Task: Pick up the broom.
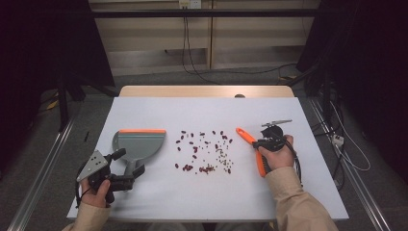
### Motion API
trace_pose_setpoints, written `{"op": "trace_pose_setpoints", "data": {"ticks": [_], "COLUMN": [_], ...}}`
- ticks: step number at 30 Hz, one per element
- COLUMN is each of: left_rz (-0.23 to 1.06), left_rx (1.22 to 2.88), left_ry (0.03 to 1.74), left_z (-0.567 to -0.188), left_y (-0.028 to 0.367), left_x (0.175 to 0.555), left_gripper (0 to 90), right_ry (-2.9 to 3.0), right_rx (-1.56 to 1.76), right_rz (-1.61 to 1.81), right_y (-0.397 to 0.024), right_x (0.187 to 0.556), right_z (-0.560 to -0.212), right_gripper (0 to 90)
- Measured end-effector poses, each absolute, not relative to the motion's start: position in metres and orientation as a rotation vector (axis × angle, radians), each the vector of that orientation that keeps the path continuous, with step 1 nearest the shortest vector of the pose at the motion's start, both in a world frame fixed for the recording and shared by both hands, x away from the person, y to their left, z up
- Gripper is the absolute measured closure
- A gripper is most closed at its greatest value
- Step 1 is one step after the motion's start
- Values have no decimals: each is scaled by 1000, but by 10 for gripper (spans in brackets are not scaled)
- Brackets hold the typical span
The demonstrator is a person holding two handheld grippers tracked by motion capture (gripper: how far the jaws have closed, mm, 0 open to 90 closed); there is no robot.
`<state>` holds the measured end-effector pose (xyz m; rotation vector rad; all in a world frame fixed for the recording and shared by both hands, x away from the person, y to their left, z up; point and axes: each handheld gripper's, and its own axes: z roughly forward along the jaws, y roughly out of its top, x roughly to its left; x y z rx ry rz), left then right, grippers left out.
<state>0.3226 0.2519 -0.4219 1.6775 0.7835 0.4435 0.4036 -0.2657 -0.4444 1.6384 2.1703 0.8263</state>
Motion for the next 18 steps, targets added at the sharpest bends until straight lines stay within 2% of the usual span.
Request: {"op": "trace_pose_setpoints", "data": {"ticks": [10,18], "left_rz": [435,424], "left_rx": [1681,1689], "left_ry": [785,783], "left_z": [-423,-424], "left_y": [252,250], "left_x": [323,324], "left_gripper": [28,28], "right_ry": [2248,2216], "right_rx": [1566,1635], "right_rz": [835,835], "right_y": [-260,-262], "right_x": [415,411], "right_z": [-443,-443], "right_gripper": [710,684]}}
